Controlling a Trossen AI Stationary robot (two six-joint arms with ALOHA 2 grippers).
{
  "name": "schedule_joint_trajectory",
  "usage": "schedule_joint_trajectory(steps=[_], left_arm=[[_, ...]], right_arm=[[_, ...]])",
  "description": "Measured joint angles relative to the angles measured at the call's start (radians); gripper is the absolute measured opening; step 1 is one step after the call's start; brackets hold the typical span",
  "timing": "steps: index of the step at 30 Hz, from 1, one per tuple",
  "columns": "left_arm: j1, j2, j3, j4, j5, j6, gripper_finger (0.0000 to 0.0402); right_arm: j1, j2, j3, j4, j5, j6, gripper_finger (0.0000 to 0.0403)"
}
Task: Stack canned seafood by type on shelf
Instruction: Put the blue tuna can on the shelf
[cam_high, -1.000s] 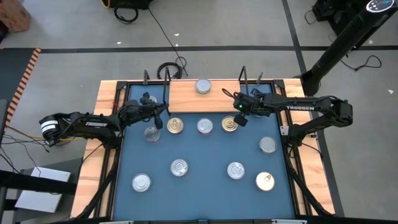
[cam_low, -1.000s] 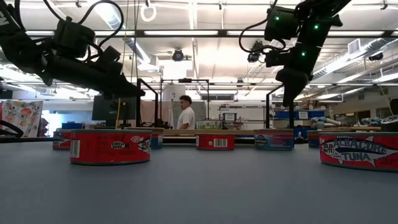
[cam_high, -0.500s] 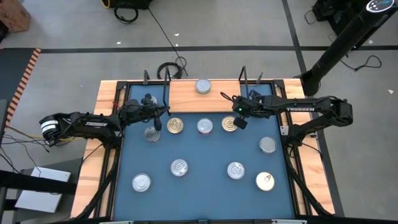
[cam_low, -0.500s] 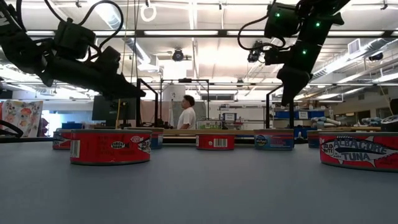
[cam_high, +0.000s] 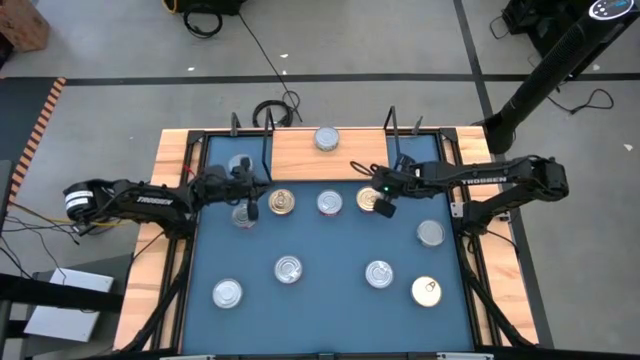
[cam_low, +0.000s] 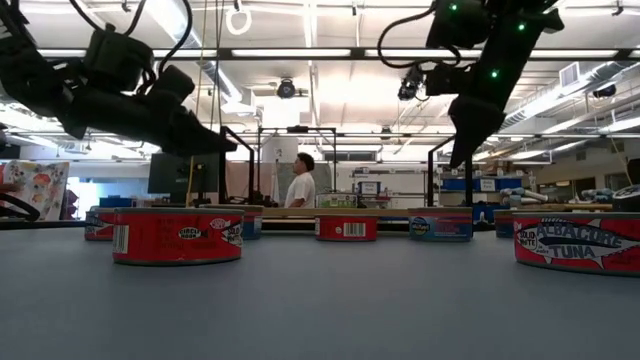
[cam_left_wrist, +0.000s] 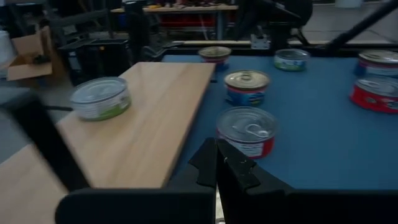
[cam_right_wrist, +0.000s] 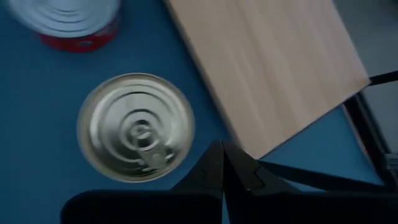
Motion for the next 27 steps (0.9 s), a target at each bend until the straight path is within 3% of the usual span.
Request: schedule_joint_trajectory(steps=[16,27], left_arm=[[-0.18,0.0,0.0,-0.003,0.007,-0.012,0.0005],[-0.288,0.0,0.0,-0.027,0.052,-0.048,0.0005]], right_arm=[[0.205,0.0,0.0,0.008,-0.192,0.173,0.0011],[0.335,0.0,0.001,0.131,-0.379,0.308,0.0055]])
